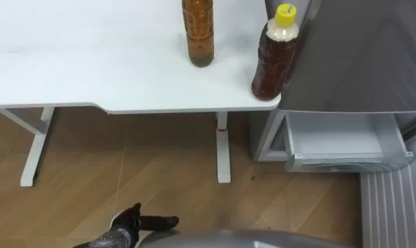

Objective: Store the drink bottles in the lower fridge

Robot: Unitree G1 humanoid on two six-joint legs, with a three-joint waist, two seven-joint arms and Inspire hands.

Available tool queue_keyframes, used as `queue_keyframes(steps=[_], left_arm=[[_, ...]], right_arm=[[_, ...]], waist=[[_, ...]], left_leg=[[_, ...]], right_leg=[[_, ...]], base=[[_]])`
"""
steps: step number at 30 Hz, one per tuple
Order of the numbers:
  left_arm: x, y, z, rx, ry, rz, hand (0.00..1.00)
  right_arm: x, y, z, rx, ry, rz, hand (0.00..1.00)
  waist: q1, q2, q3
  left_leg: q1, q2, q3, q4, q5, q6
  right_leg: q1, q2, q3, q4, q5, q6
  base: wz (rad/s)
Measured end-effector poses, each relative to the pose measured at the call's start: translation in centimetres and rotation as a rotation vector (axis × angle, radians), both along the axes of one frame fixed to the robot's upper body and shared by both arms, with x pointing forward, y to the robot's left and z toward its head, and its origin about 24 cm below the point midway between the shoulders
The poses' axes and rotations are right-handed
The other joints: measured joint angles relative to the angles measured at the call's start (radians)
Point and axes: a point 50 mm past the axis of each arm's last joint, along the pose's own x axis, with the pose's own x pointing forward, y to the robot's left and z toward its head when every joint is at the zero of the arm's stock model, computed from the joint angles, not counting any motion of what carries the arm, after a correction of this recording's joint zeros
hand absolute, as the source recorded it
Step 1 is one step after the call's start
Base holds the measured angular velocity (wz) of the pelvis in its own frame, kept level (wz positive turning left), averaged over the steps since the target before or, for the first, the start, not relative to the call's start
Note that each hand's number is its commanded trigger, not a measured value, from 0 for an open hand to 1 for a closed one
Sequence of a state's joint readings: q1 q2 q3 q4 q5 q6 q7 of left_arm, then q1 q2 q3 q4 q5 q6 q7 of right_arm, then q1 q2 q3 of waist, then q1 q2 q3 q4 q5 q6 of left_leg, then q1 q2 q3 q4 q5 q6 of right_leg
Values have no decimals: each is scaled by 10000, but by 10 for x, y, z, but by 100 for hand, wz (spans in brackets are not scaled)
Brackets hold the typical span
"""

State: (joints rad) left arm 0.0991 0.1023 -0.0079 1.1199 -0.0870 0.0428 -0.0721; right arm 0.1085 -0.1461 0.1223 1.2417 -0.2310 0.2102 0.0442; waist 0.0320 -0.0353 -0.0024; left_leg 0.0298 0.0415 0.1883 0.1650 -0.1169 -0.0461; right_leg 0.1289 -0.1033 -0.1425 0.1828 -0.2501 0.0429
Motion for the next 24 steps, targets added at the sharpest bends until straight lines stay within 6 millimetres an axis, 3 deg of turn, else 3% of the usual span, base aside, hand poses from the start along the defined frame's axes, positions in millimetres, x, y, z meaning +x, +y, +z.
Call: queue_keyframes(steps=[19,21,24], left_arm=[[-4,1,0,-95,1,491,0],[-5,2,0,-66,-1,709,0],[-7,3,-1,146,34,1053,0]], right_arm=[[-1,-2,0,-1,-70,-393,0],[-2,-2,0,6,-83,-453,0],[-3,-2,0,6,-90,-446,0]], waist=[[-22,-27,37],[-14,-29,95],[3,-23,109]], left_leg=[[0,-14,-46,0,-3,-3],[109,-20,-47,-2,-16,-20],[221,-20,-46,-9,-29,-35]], right_leg=[[65,0,-17,-116,9,4],[190,0,-28,-137,11,3],[300,0,-3,-168,9,4]], base=[[0],[0],[0]])
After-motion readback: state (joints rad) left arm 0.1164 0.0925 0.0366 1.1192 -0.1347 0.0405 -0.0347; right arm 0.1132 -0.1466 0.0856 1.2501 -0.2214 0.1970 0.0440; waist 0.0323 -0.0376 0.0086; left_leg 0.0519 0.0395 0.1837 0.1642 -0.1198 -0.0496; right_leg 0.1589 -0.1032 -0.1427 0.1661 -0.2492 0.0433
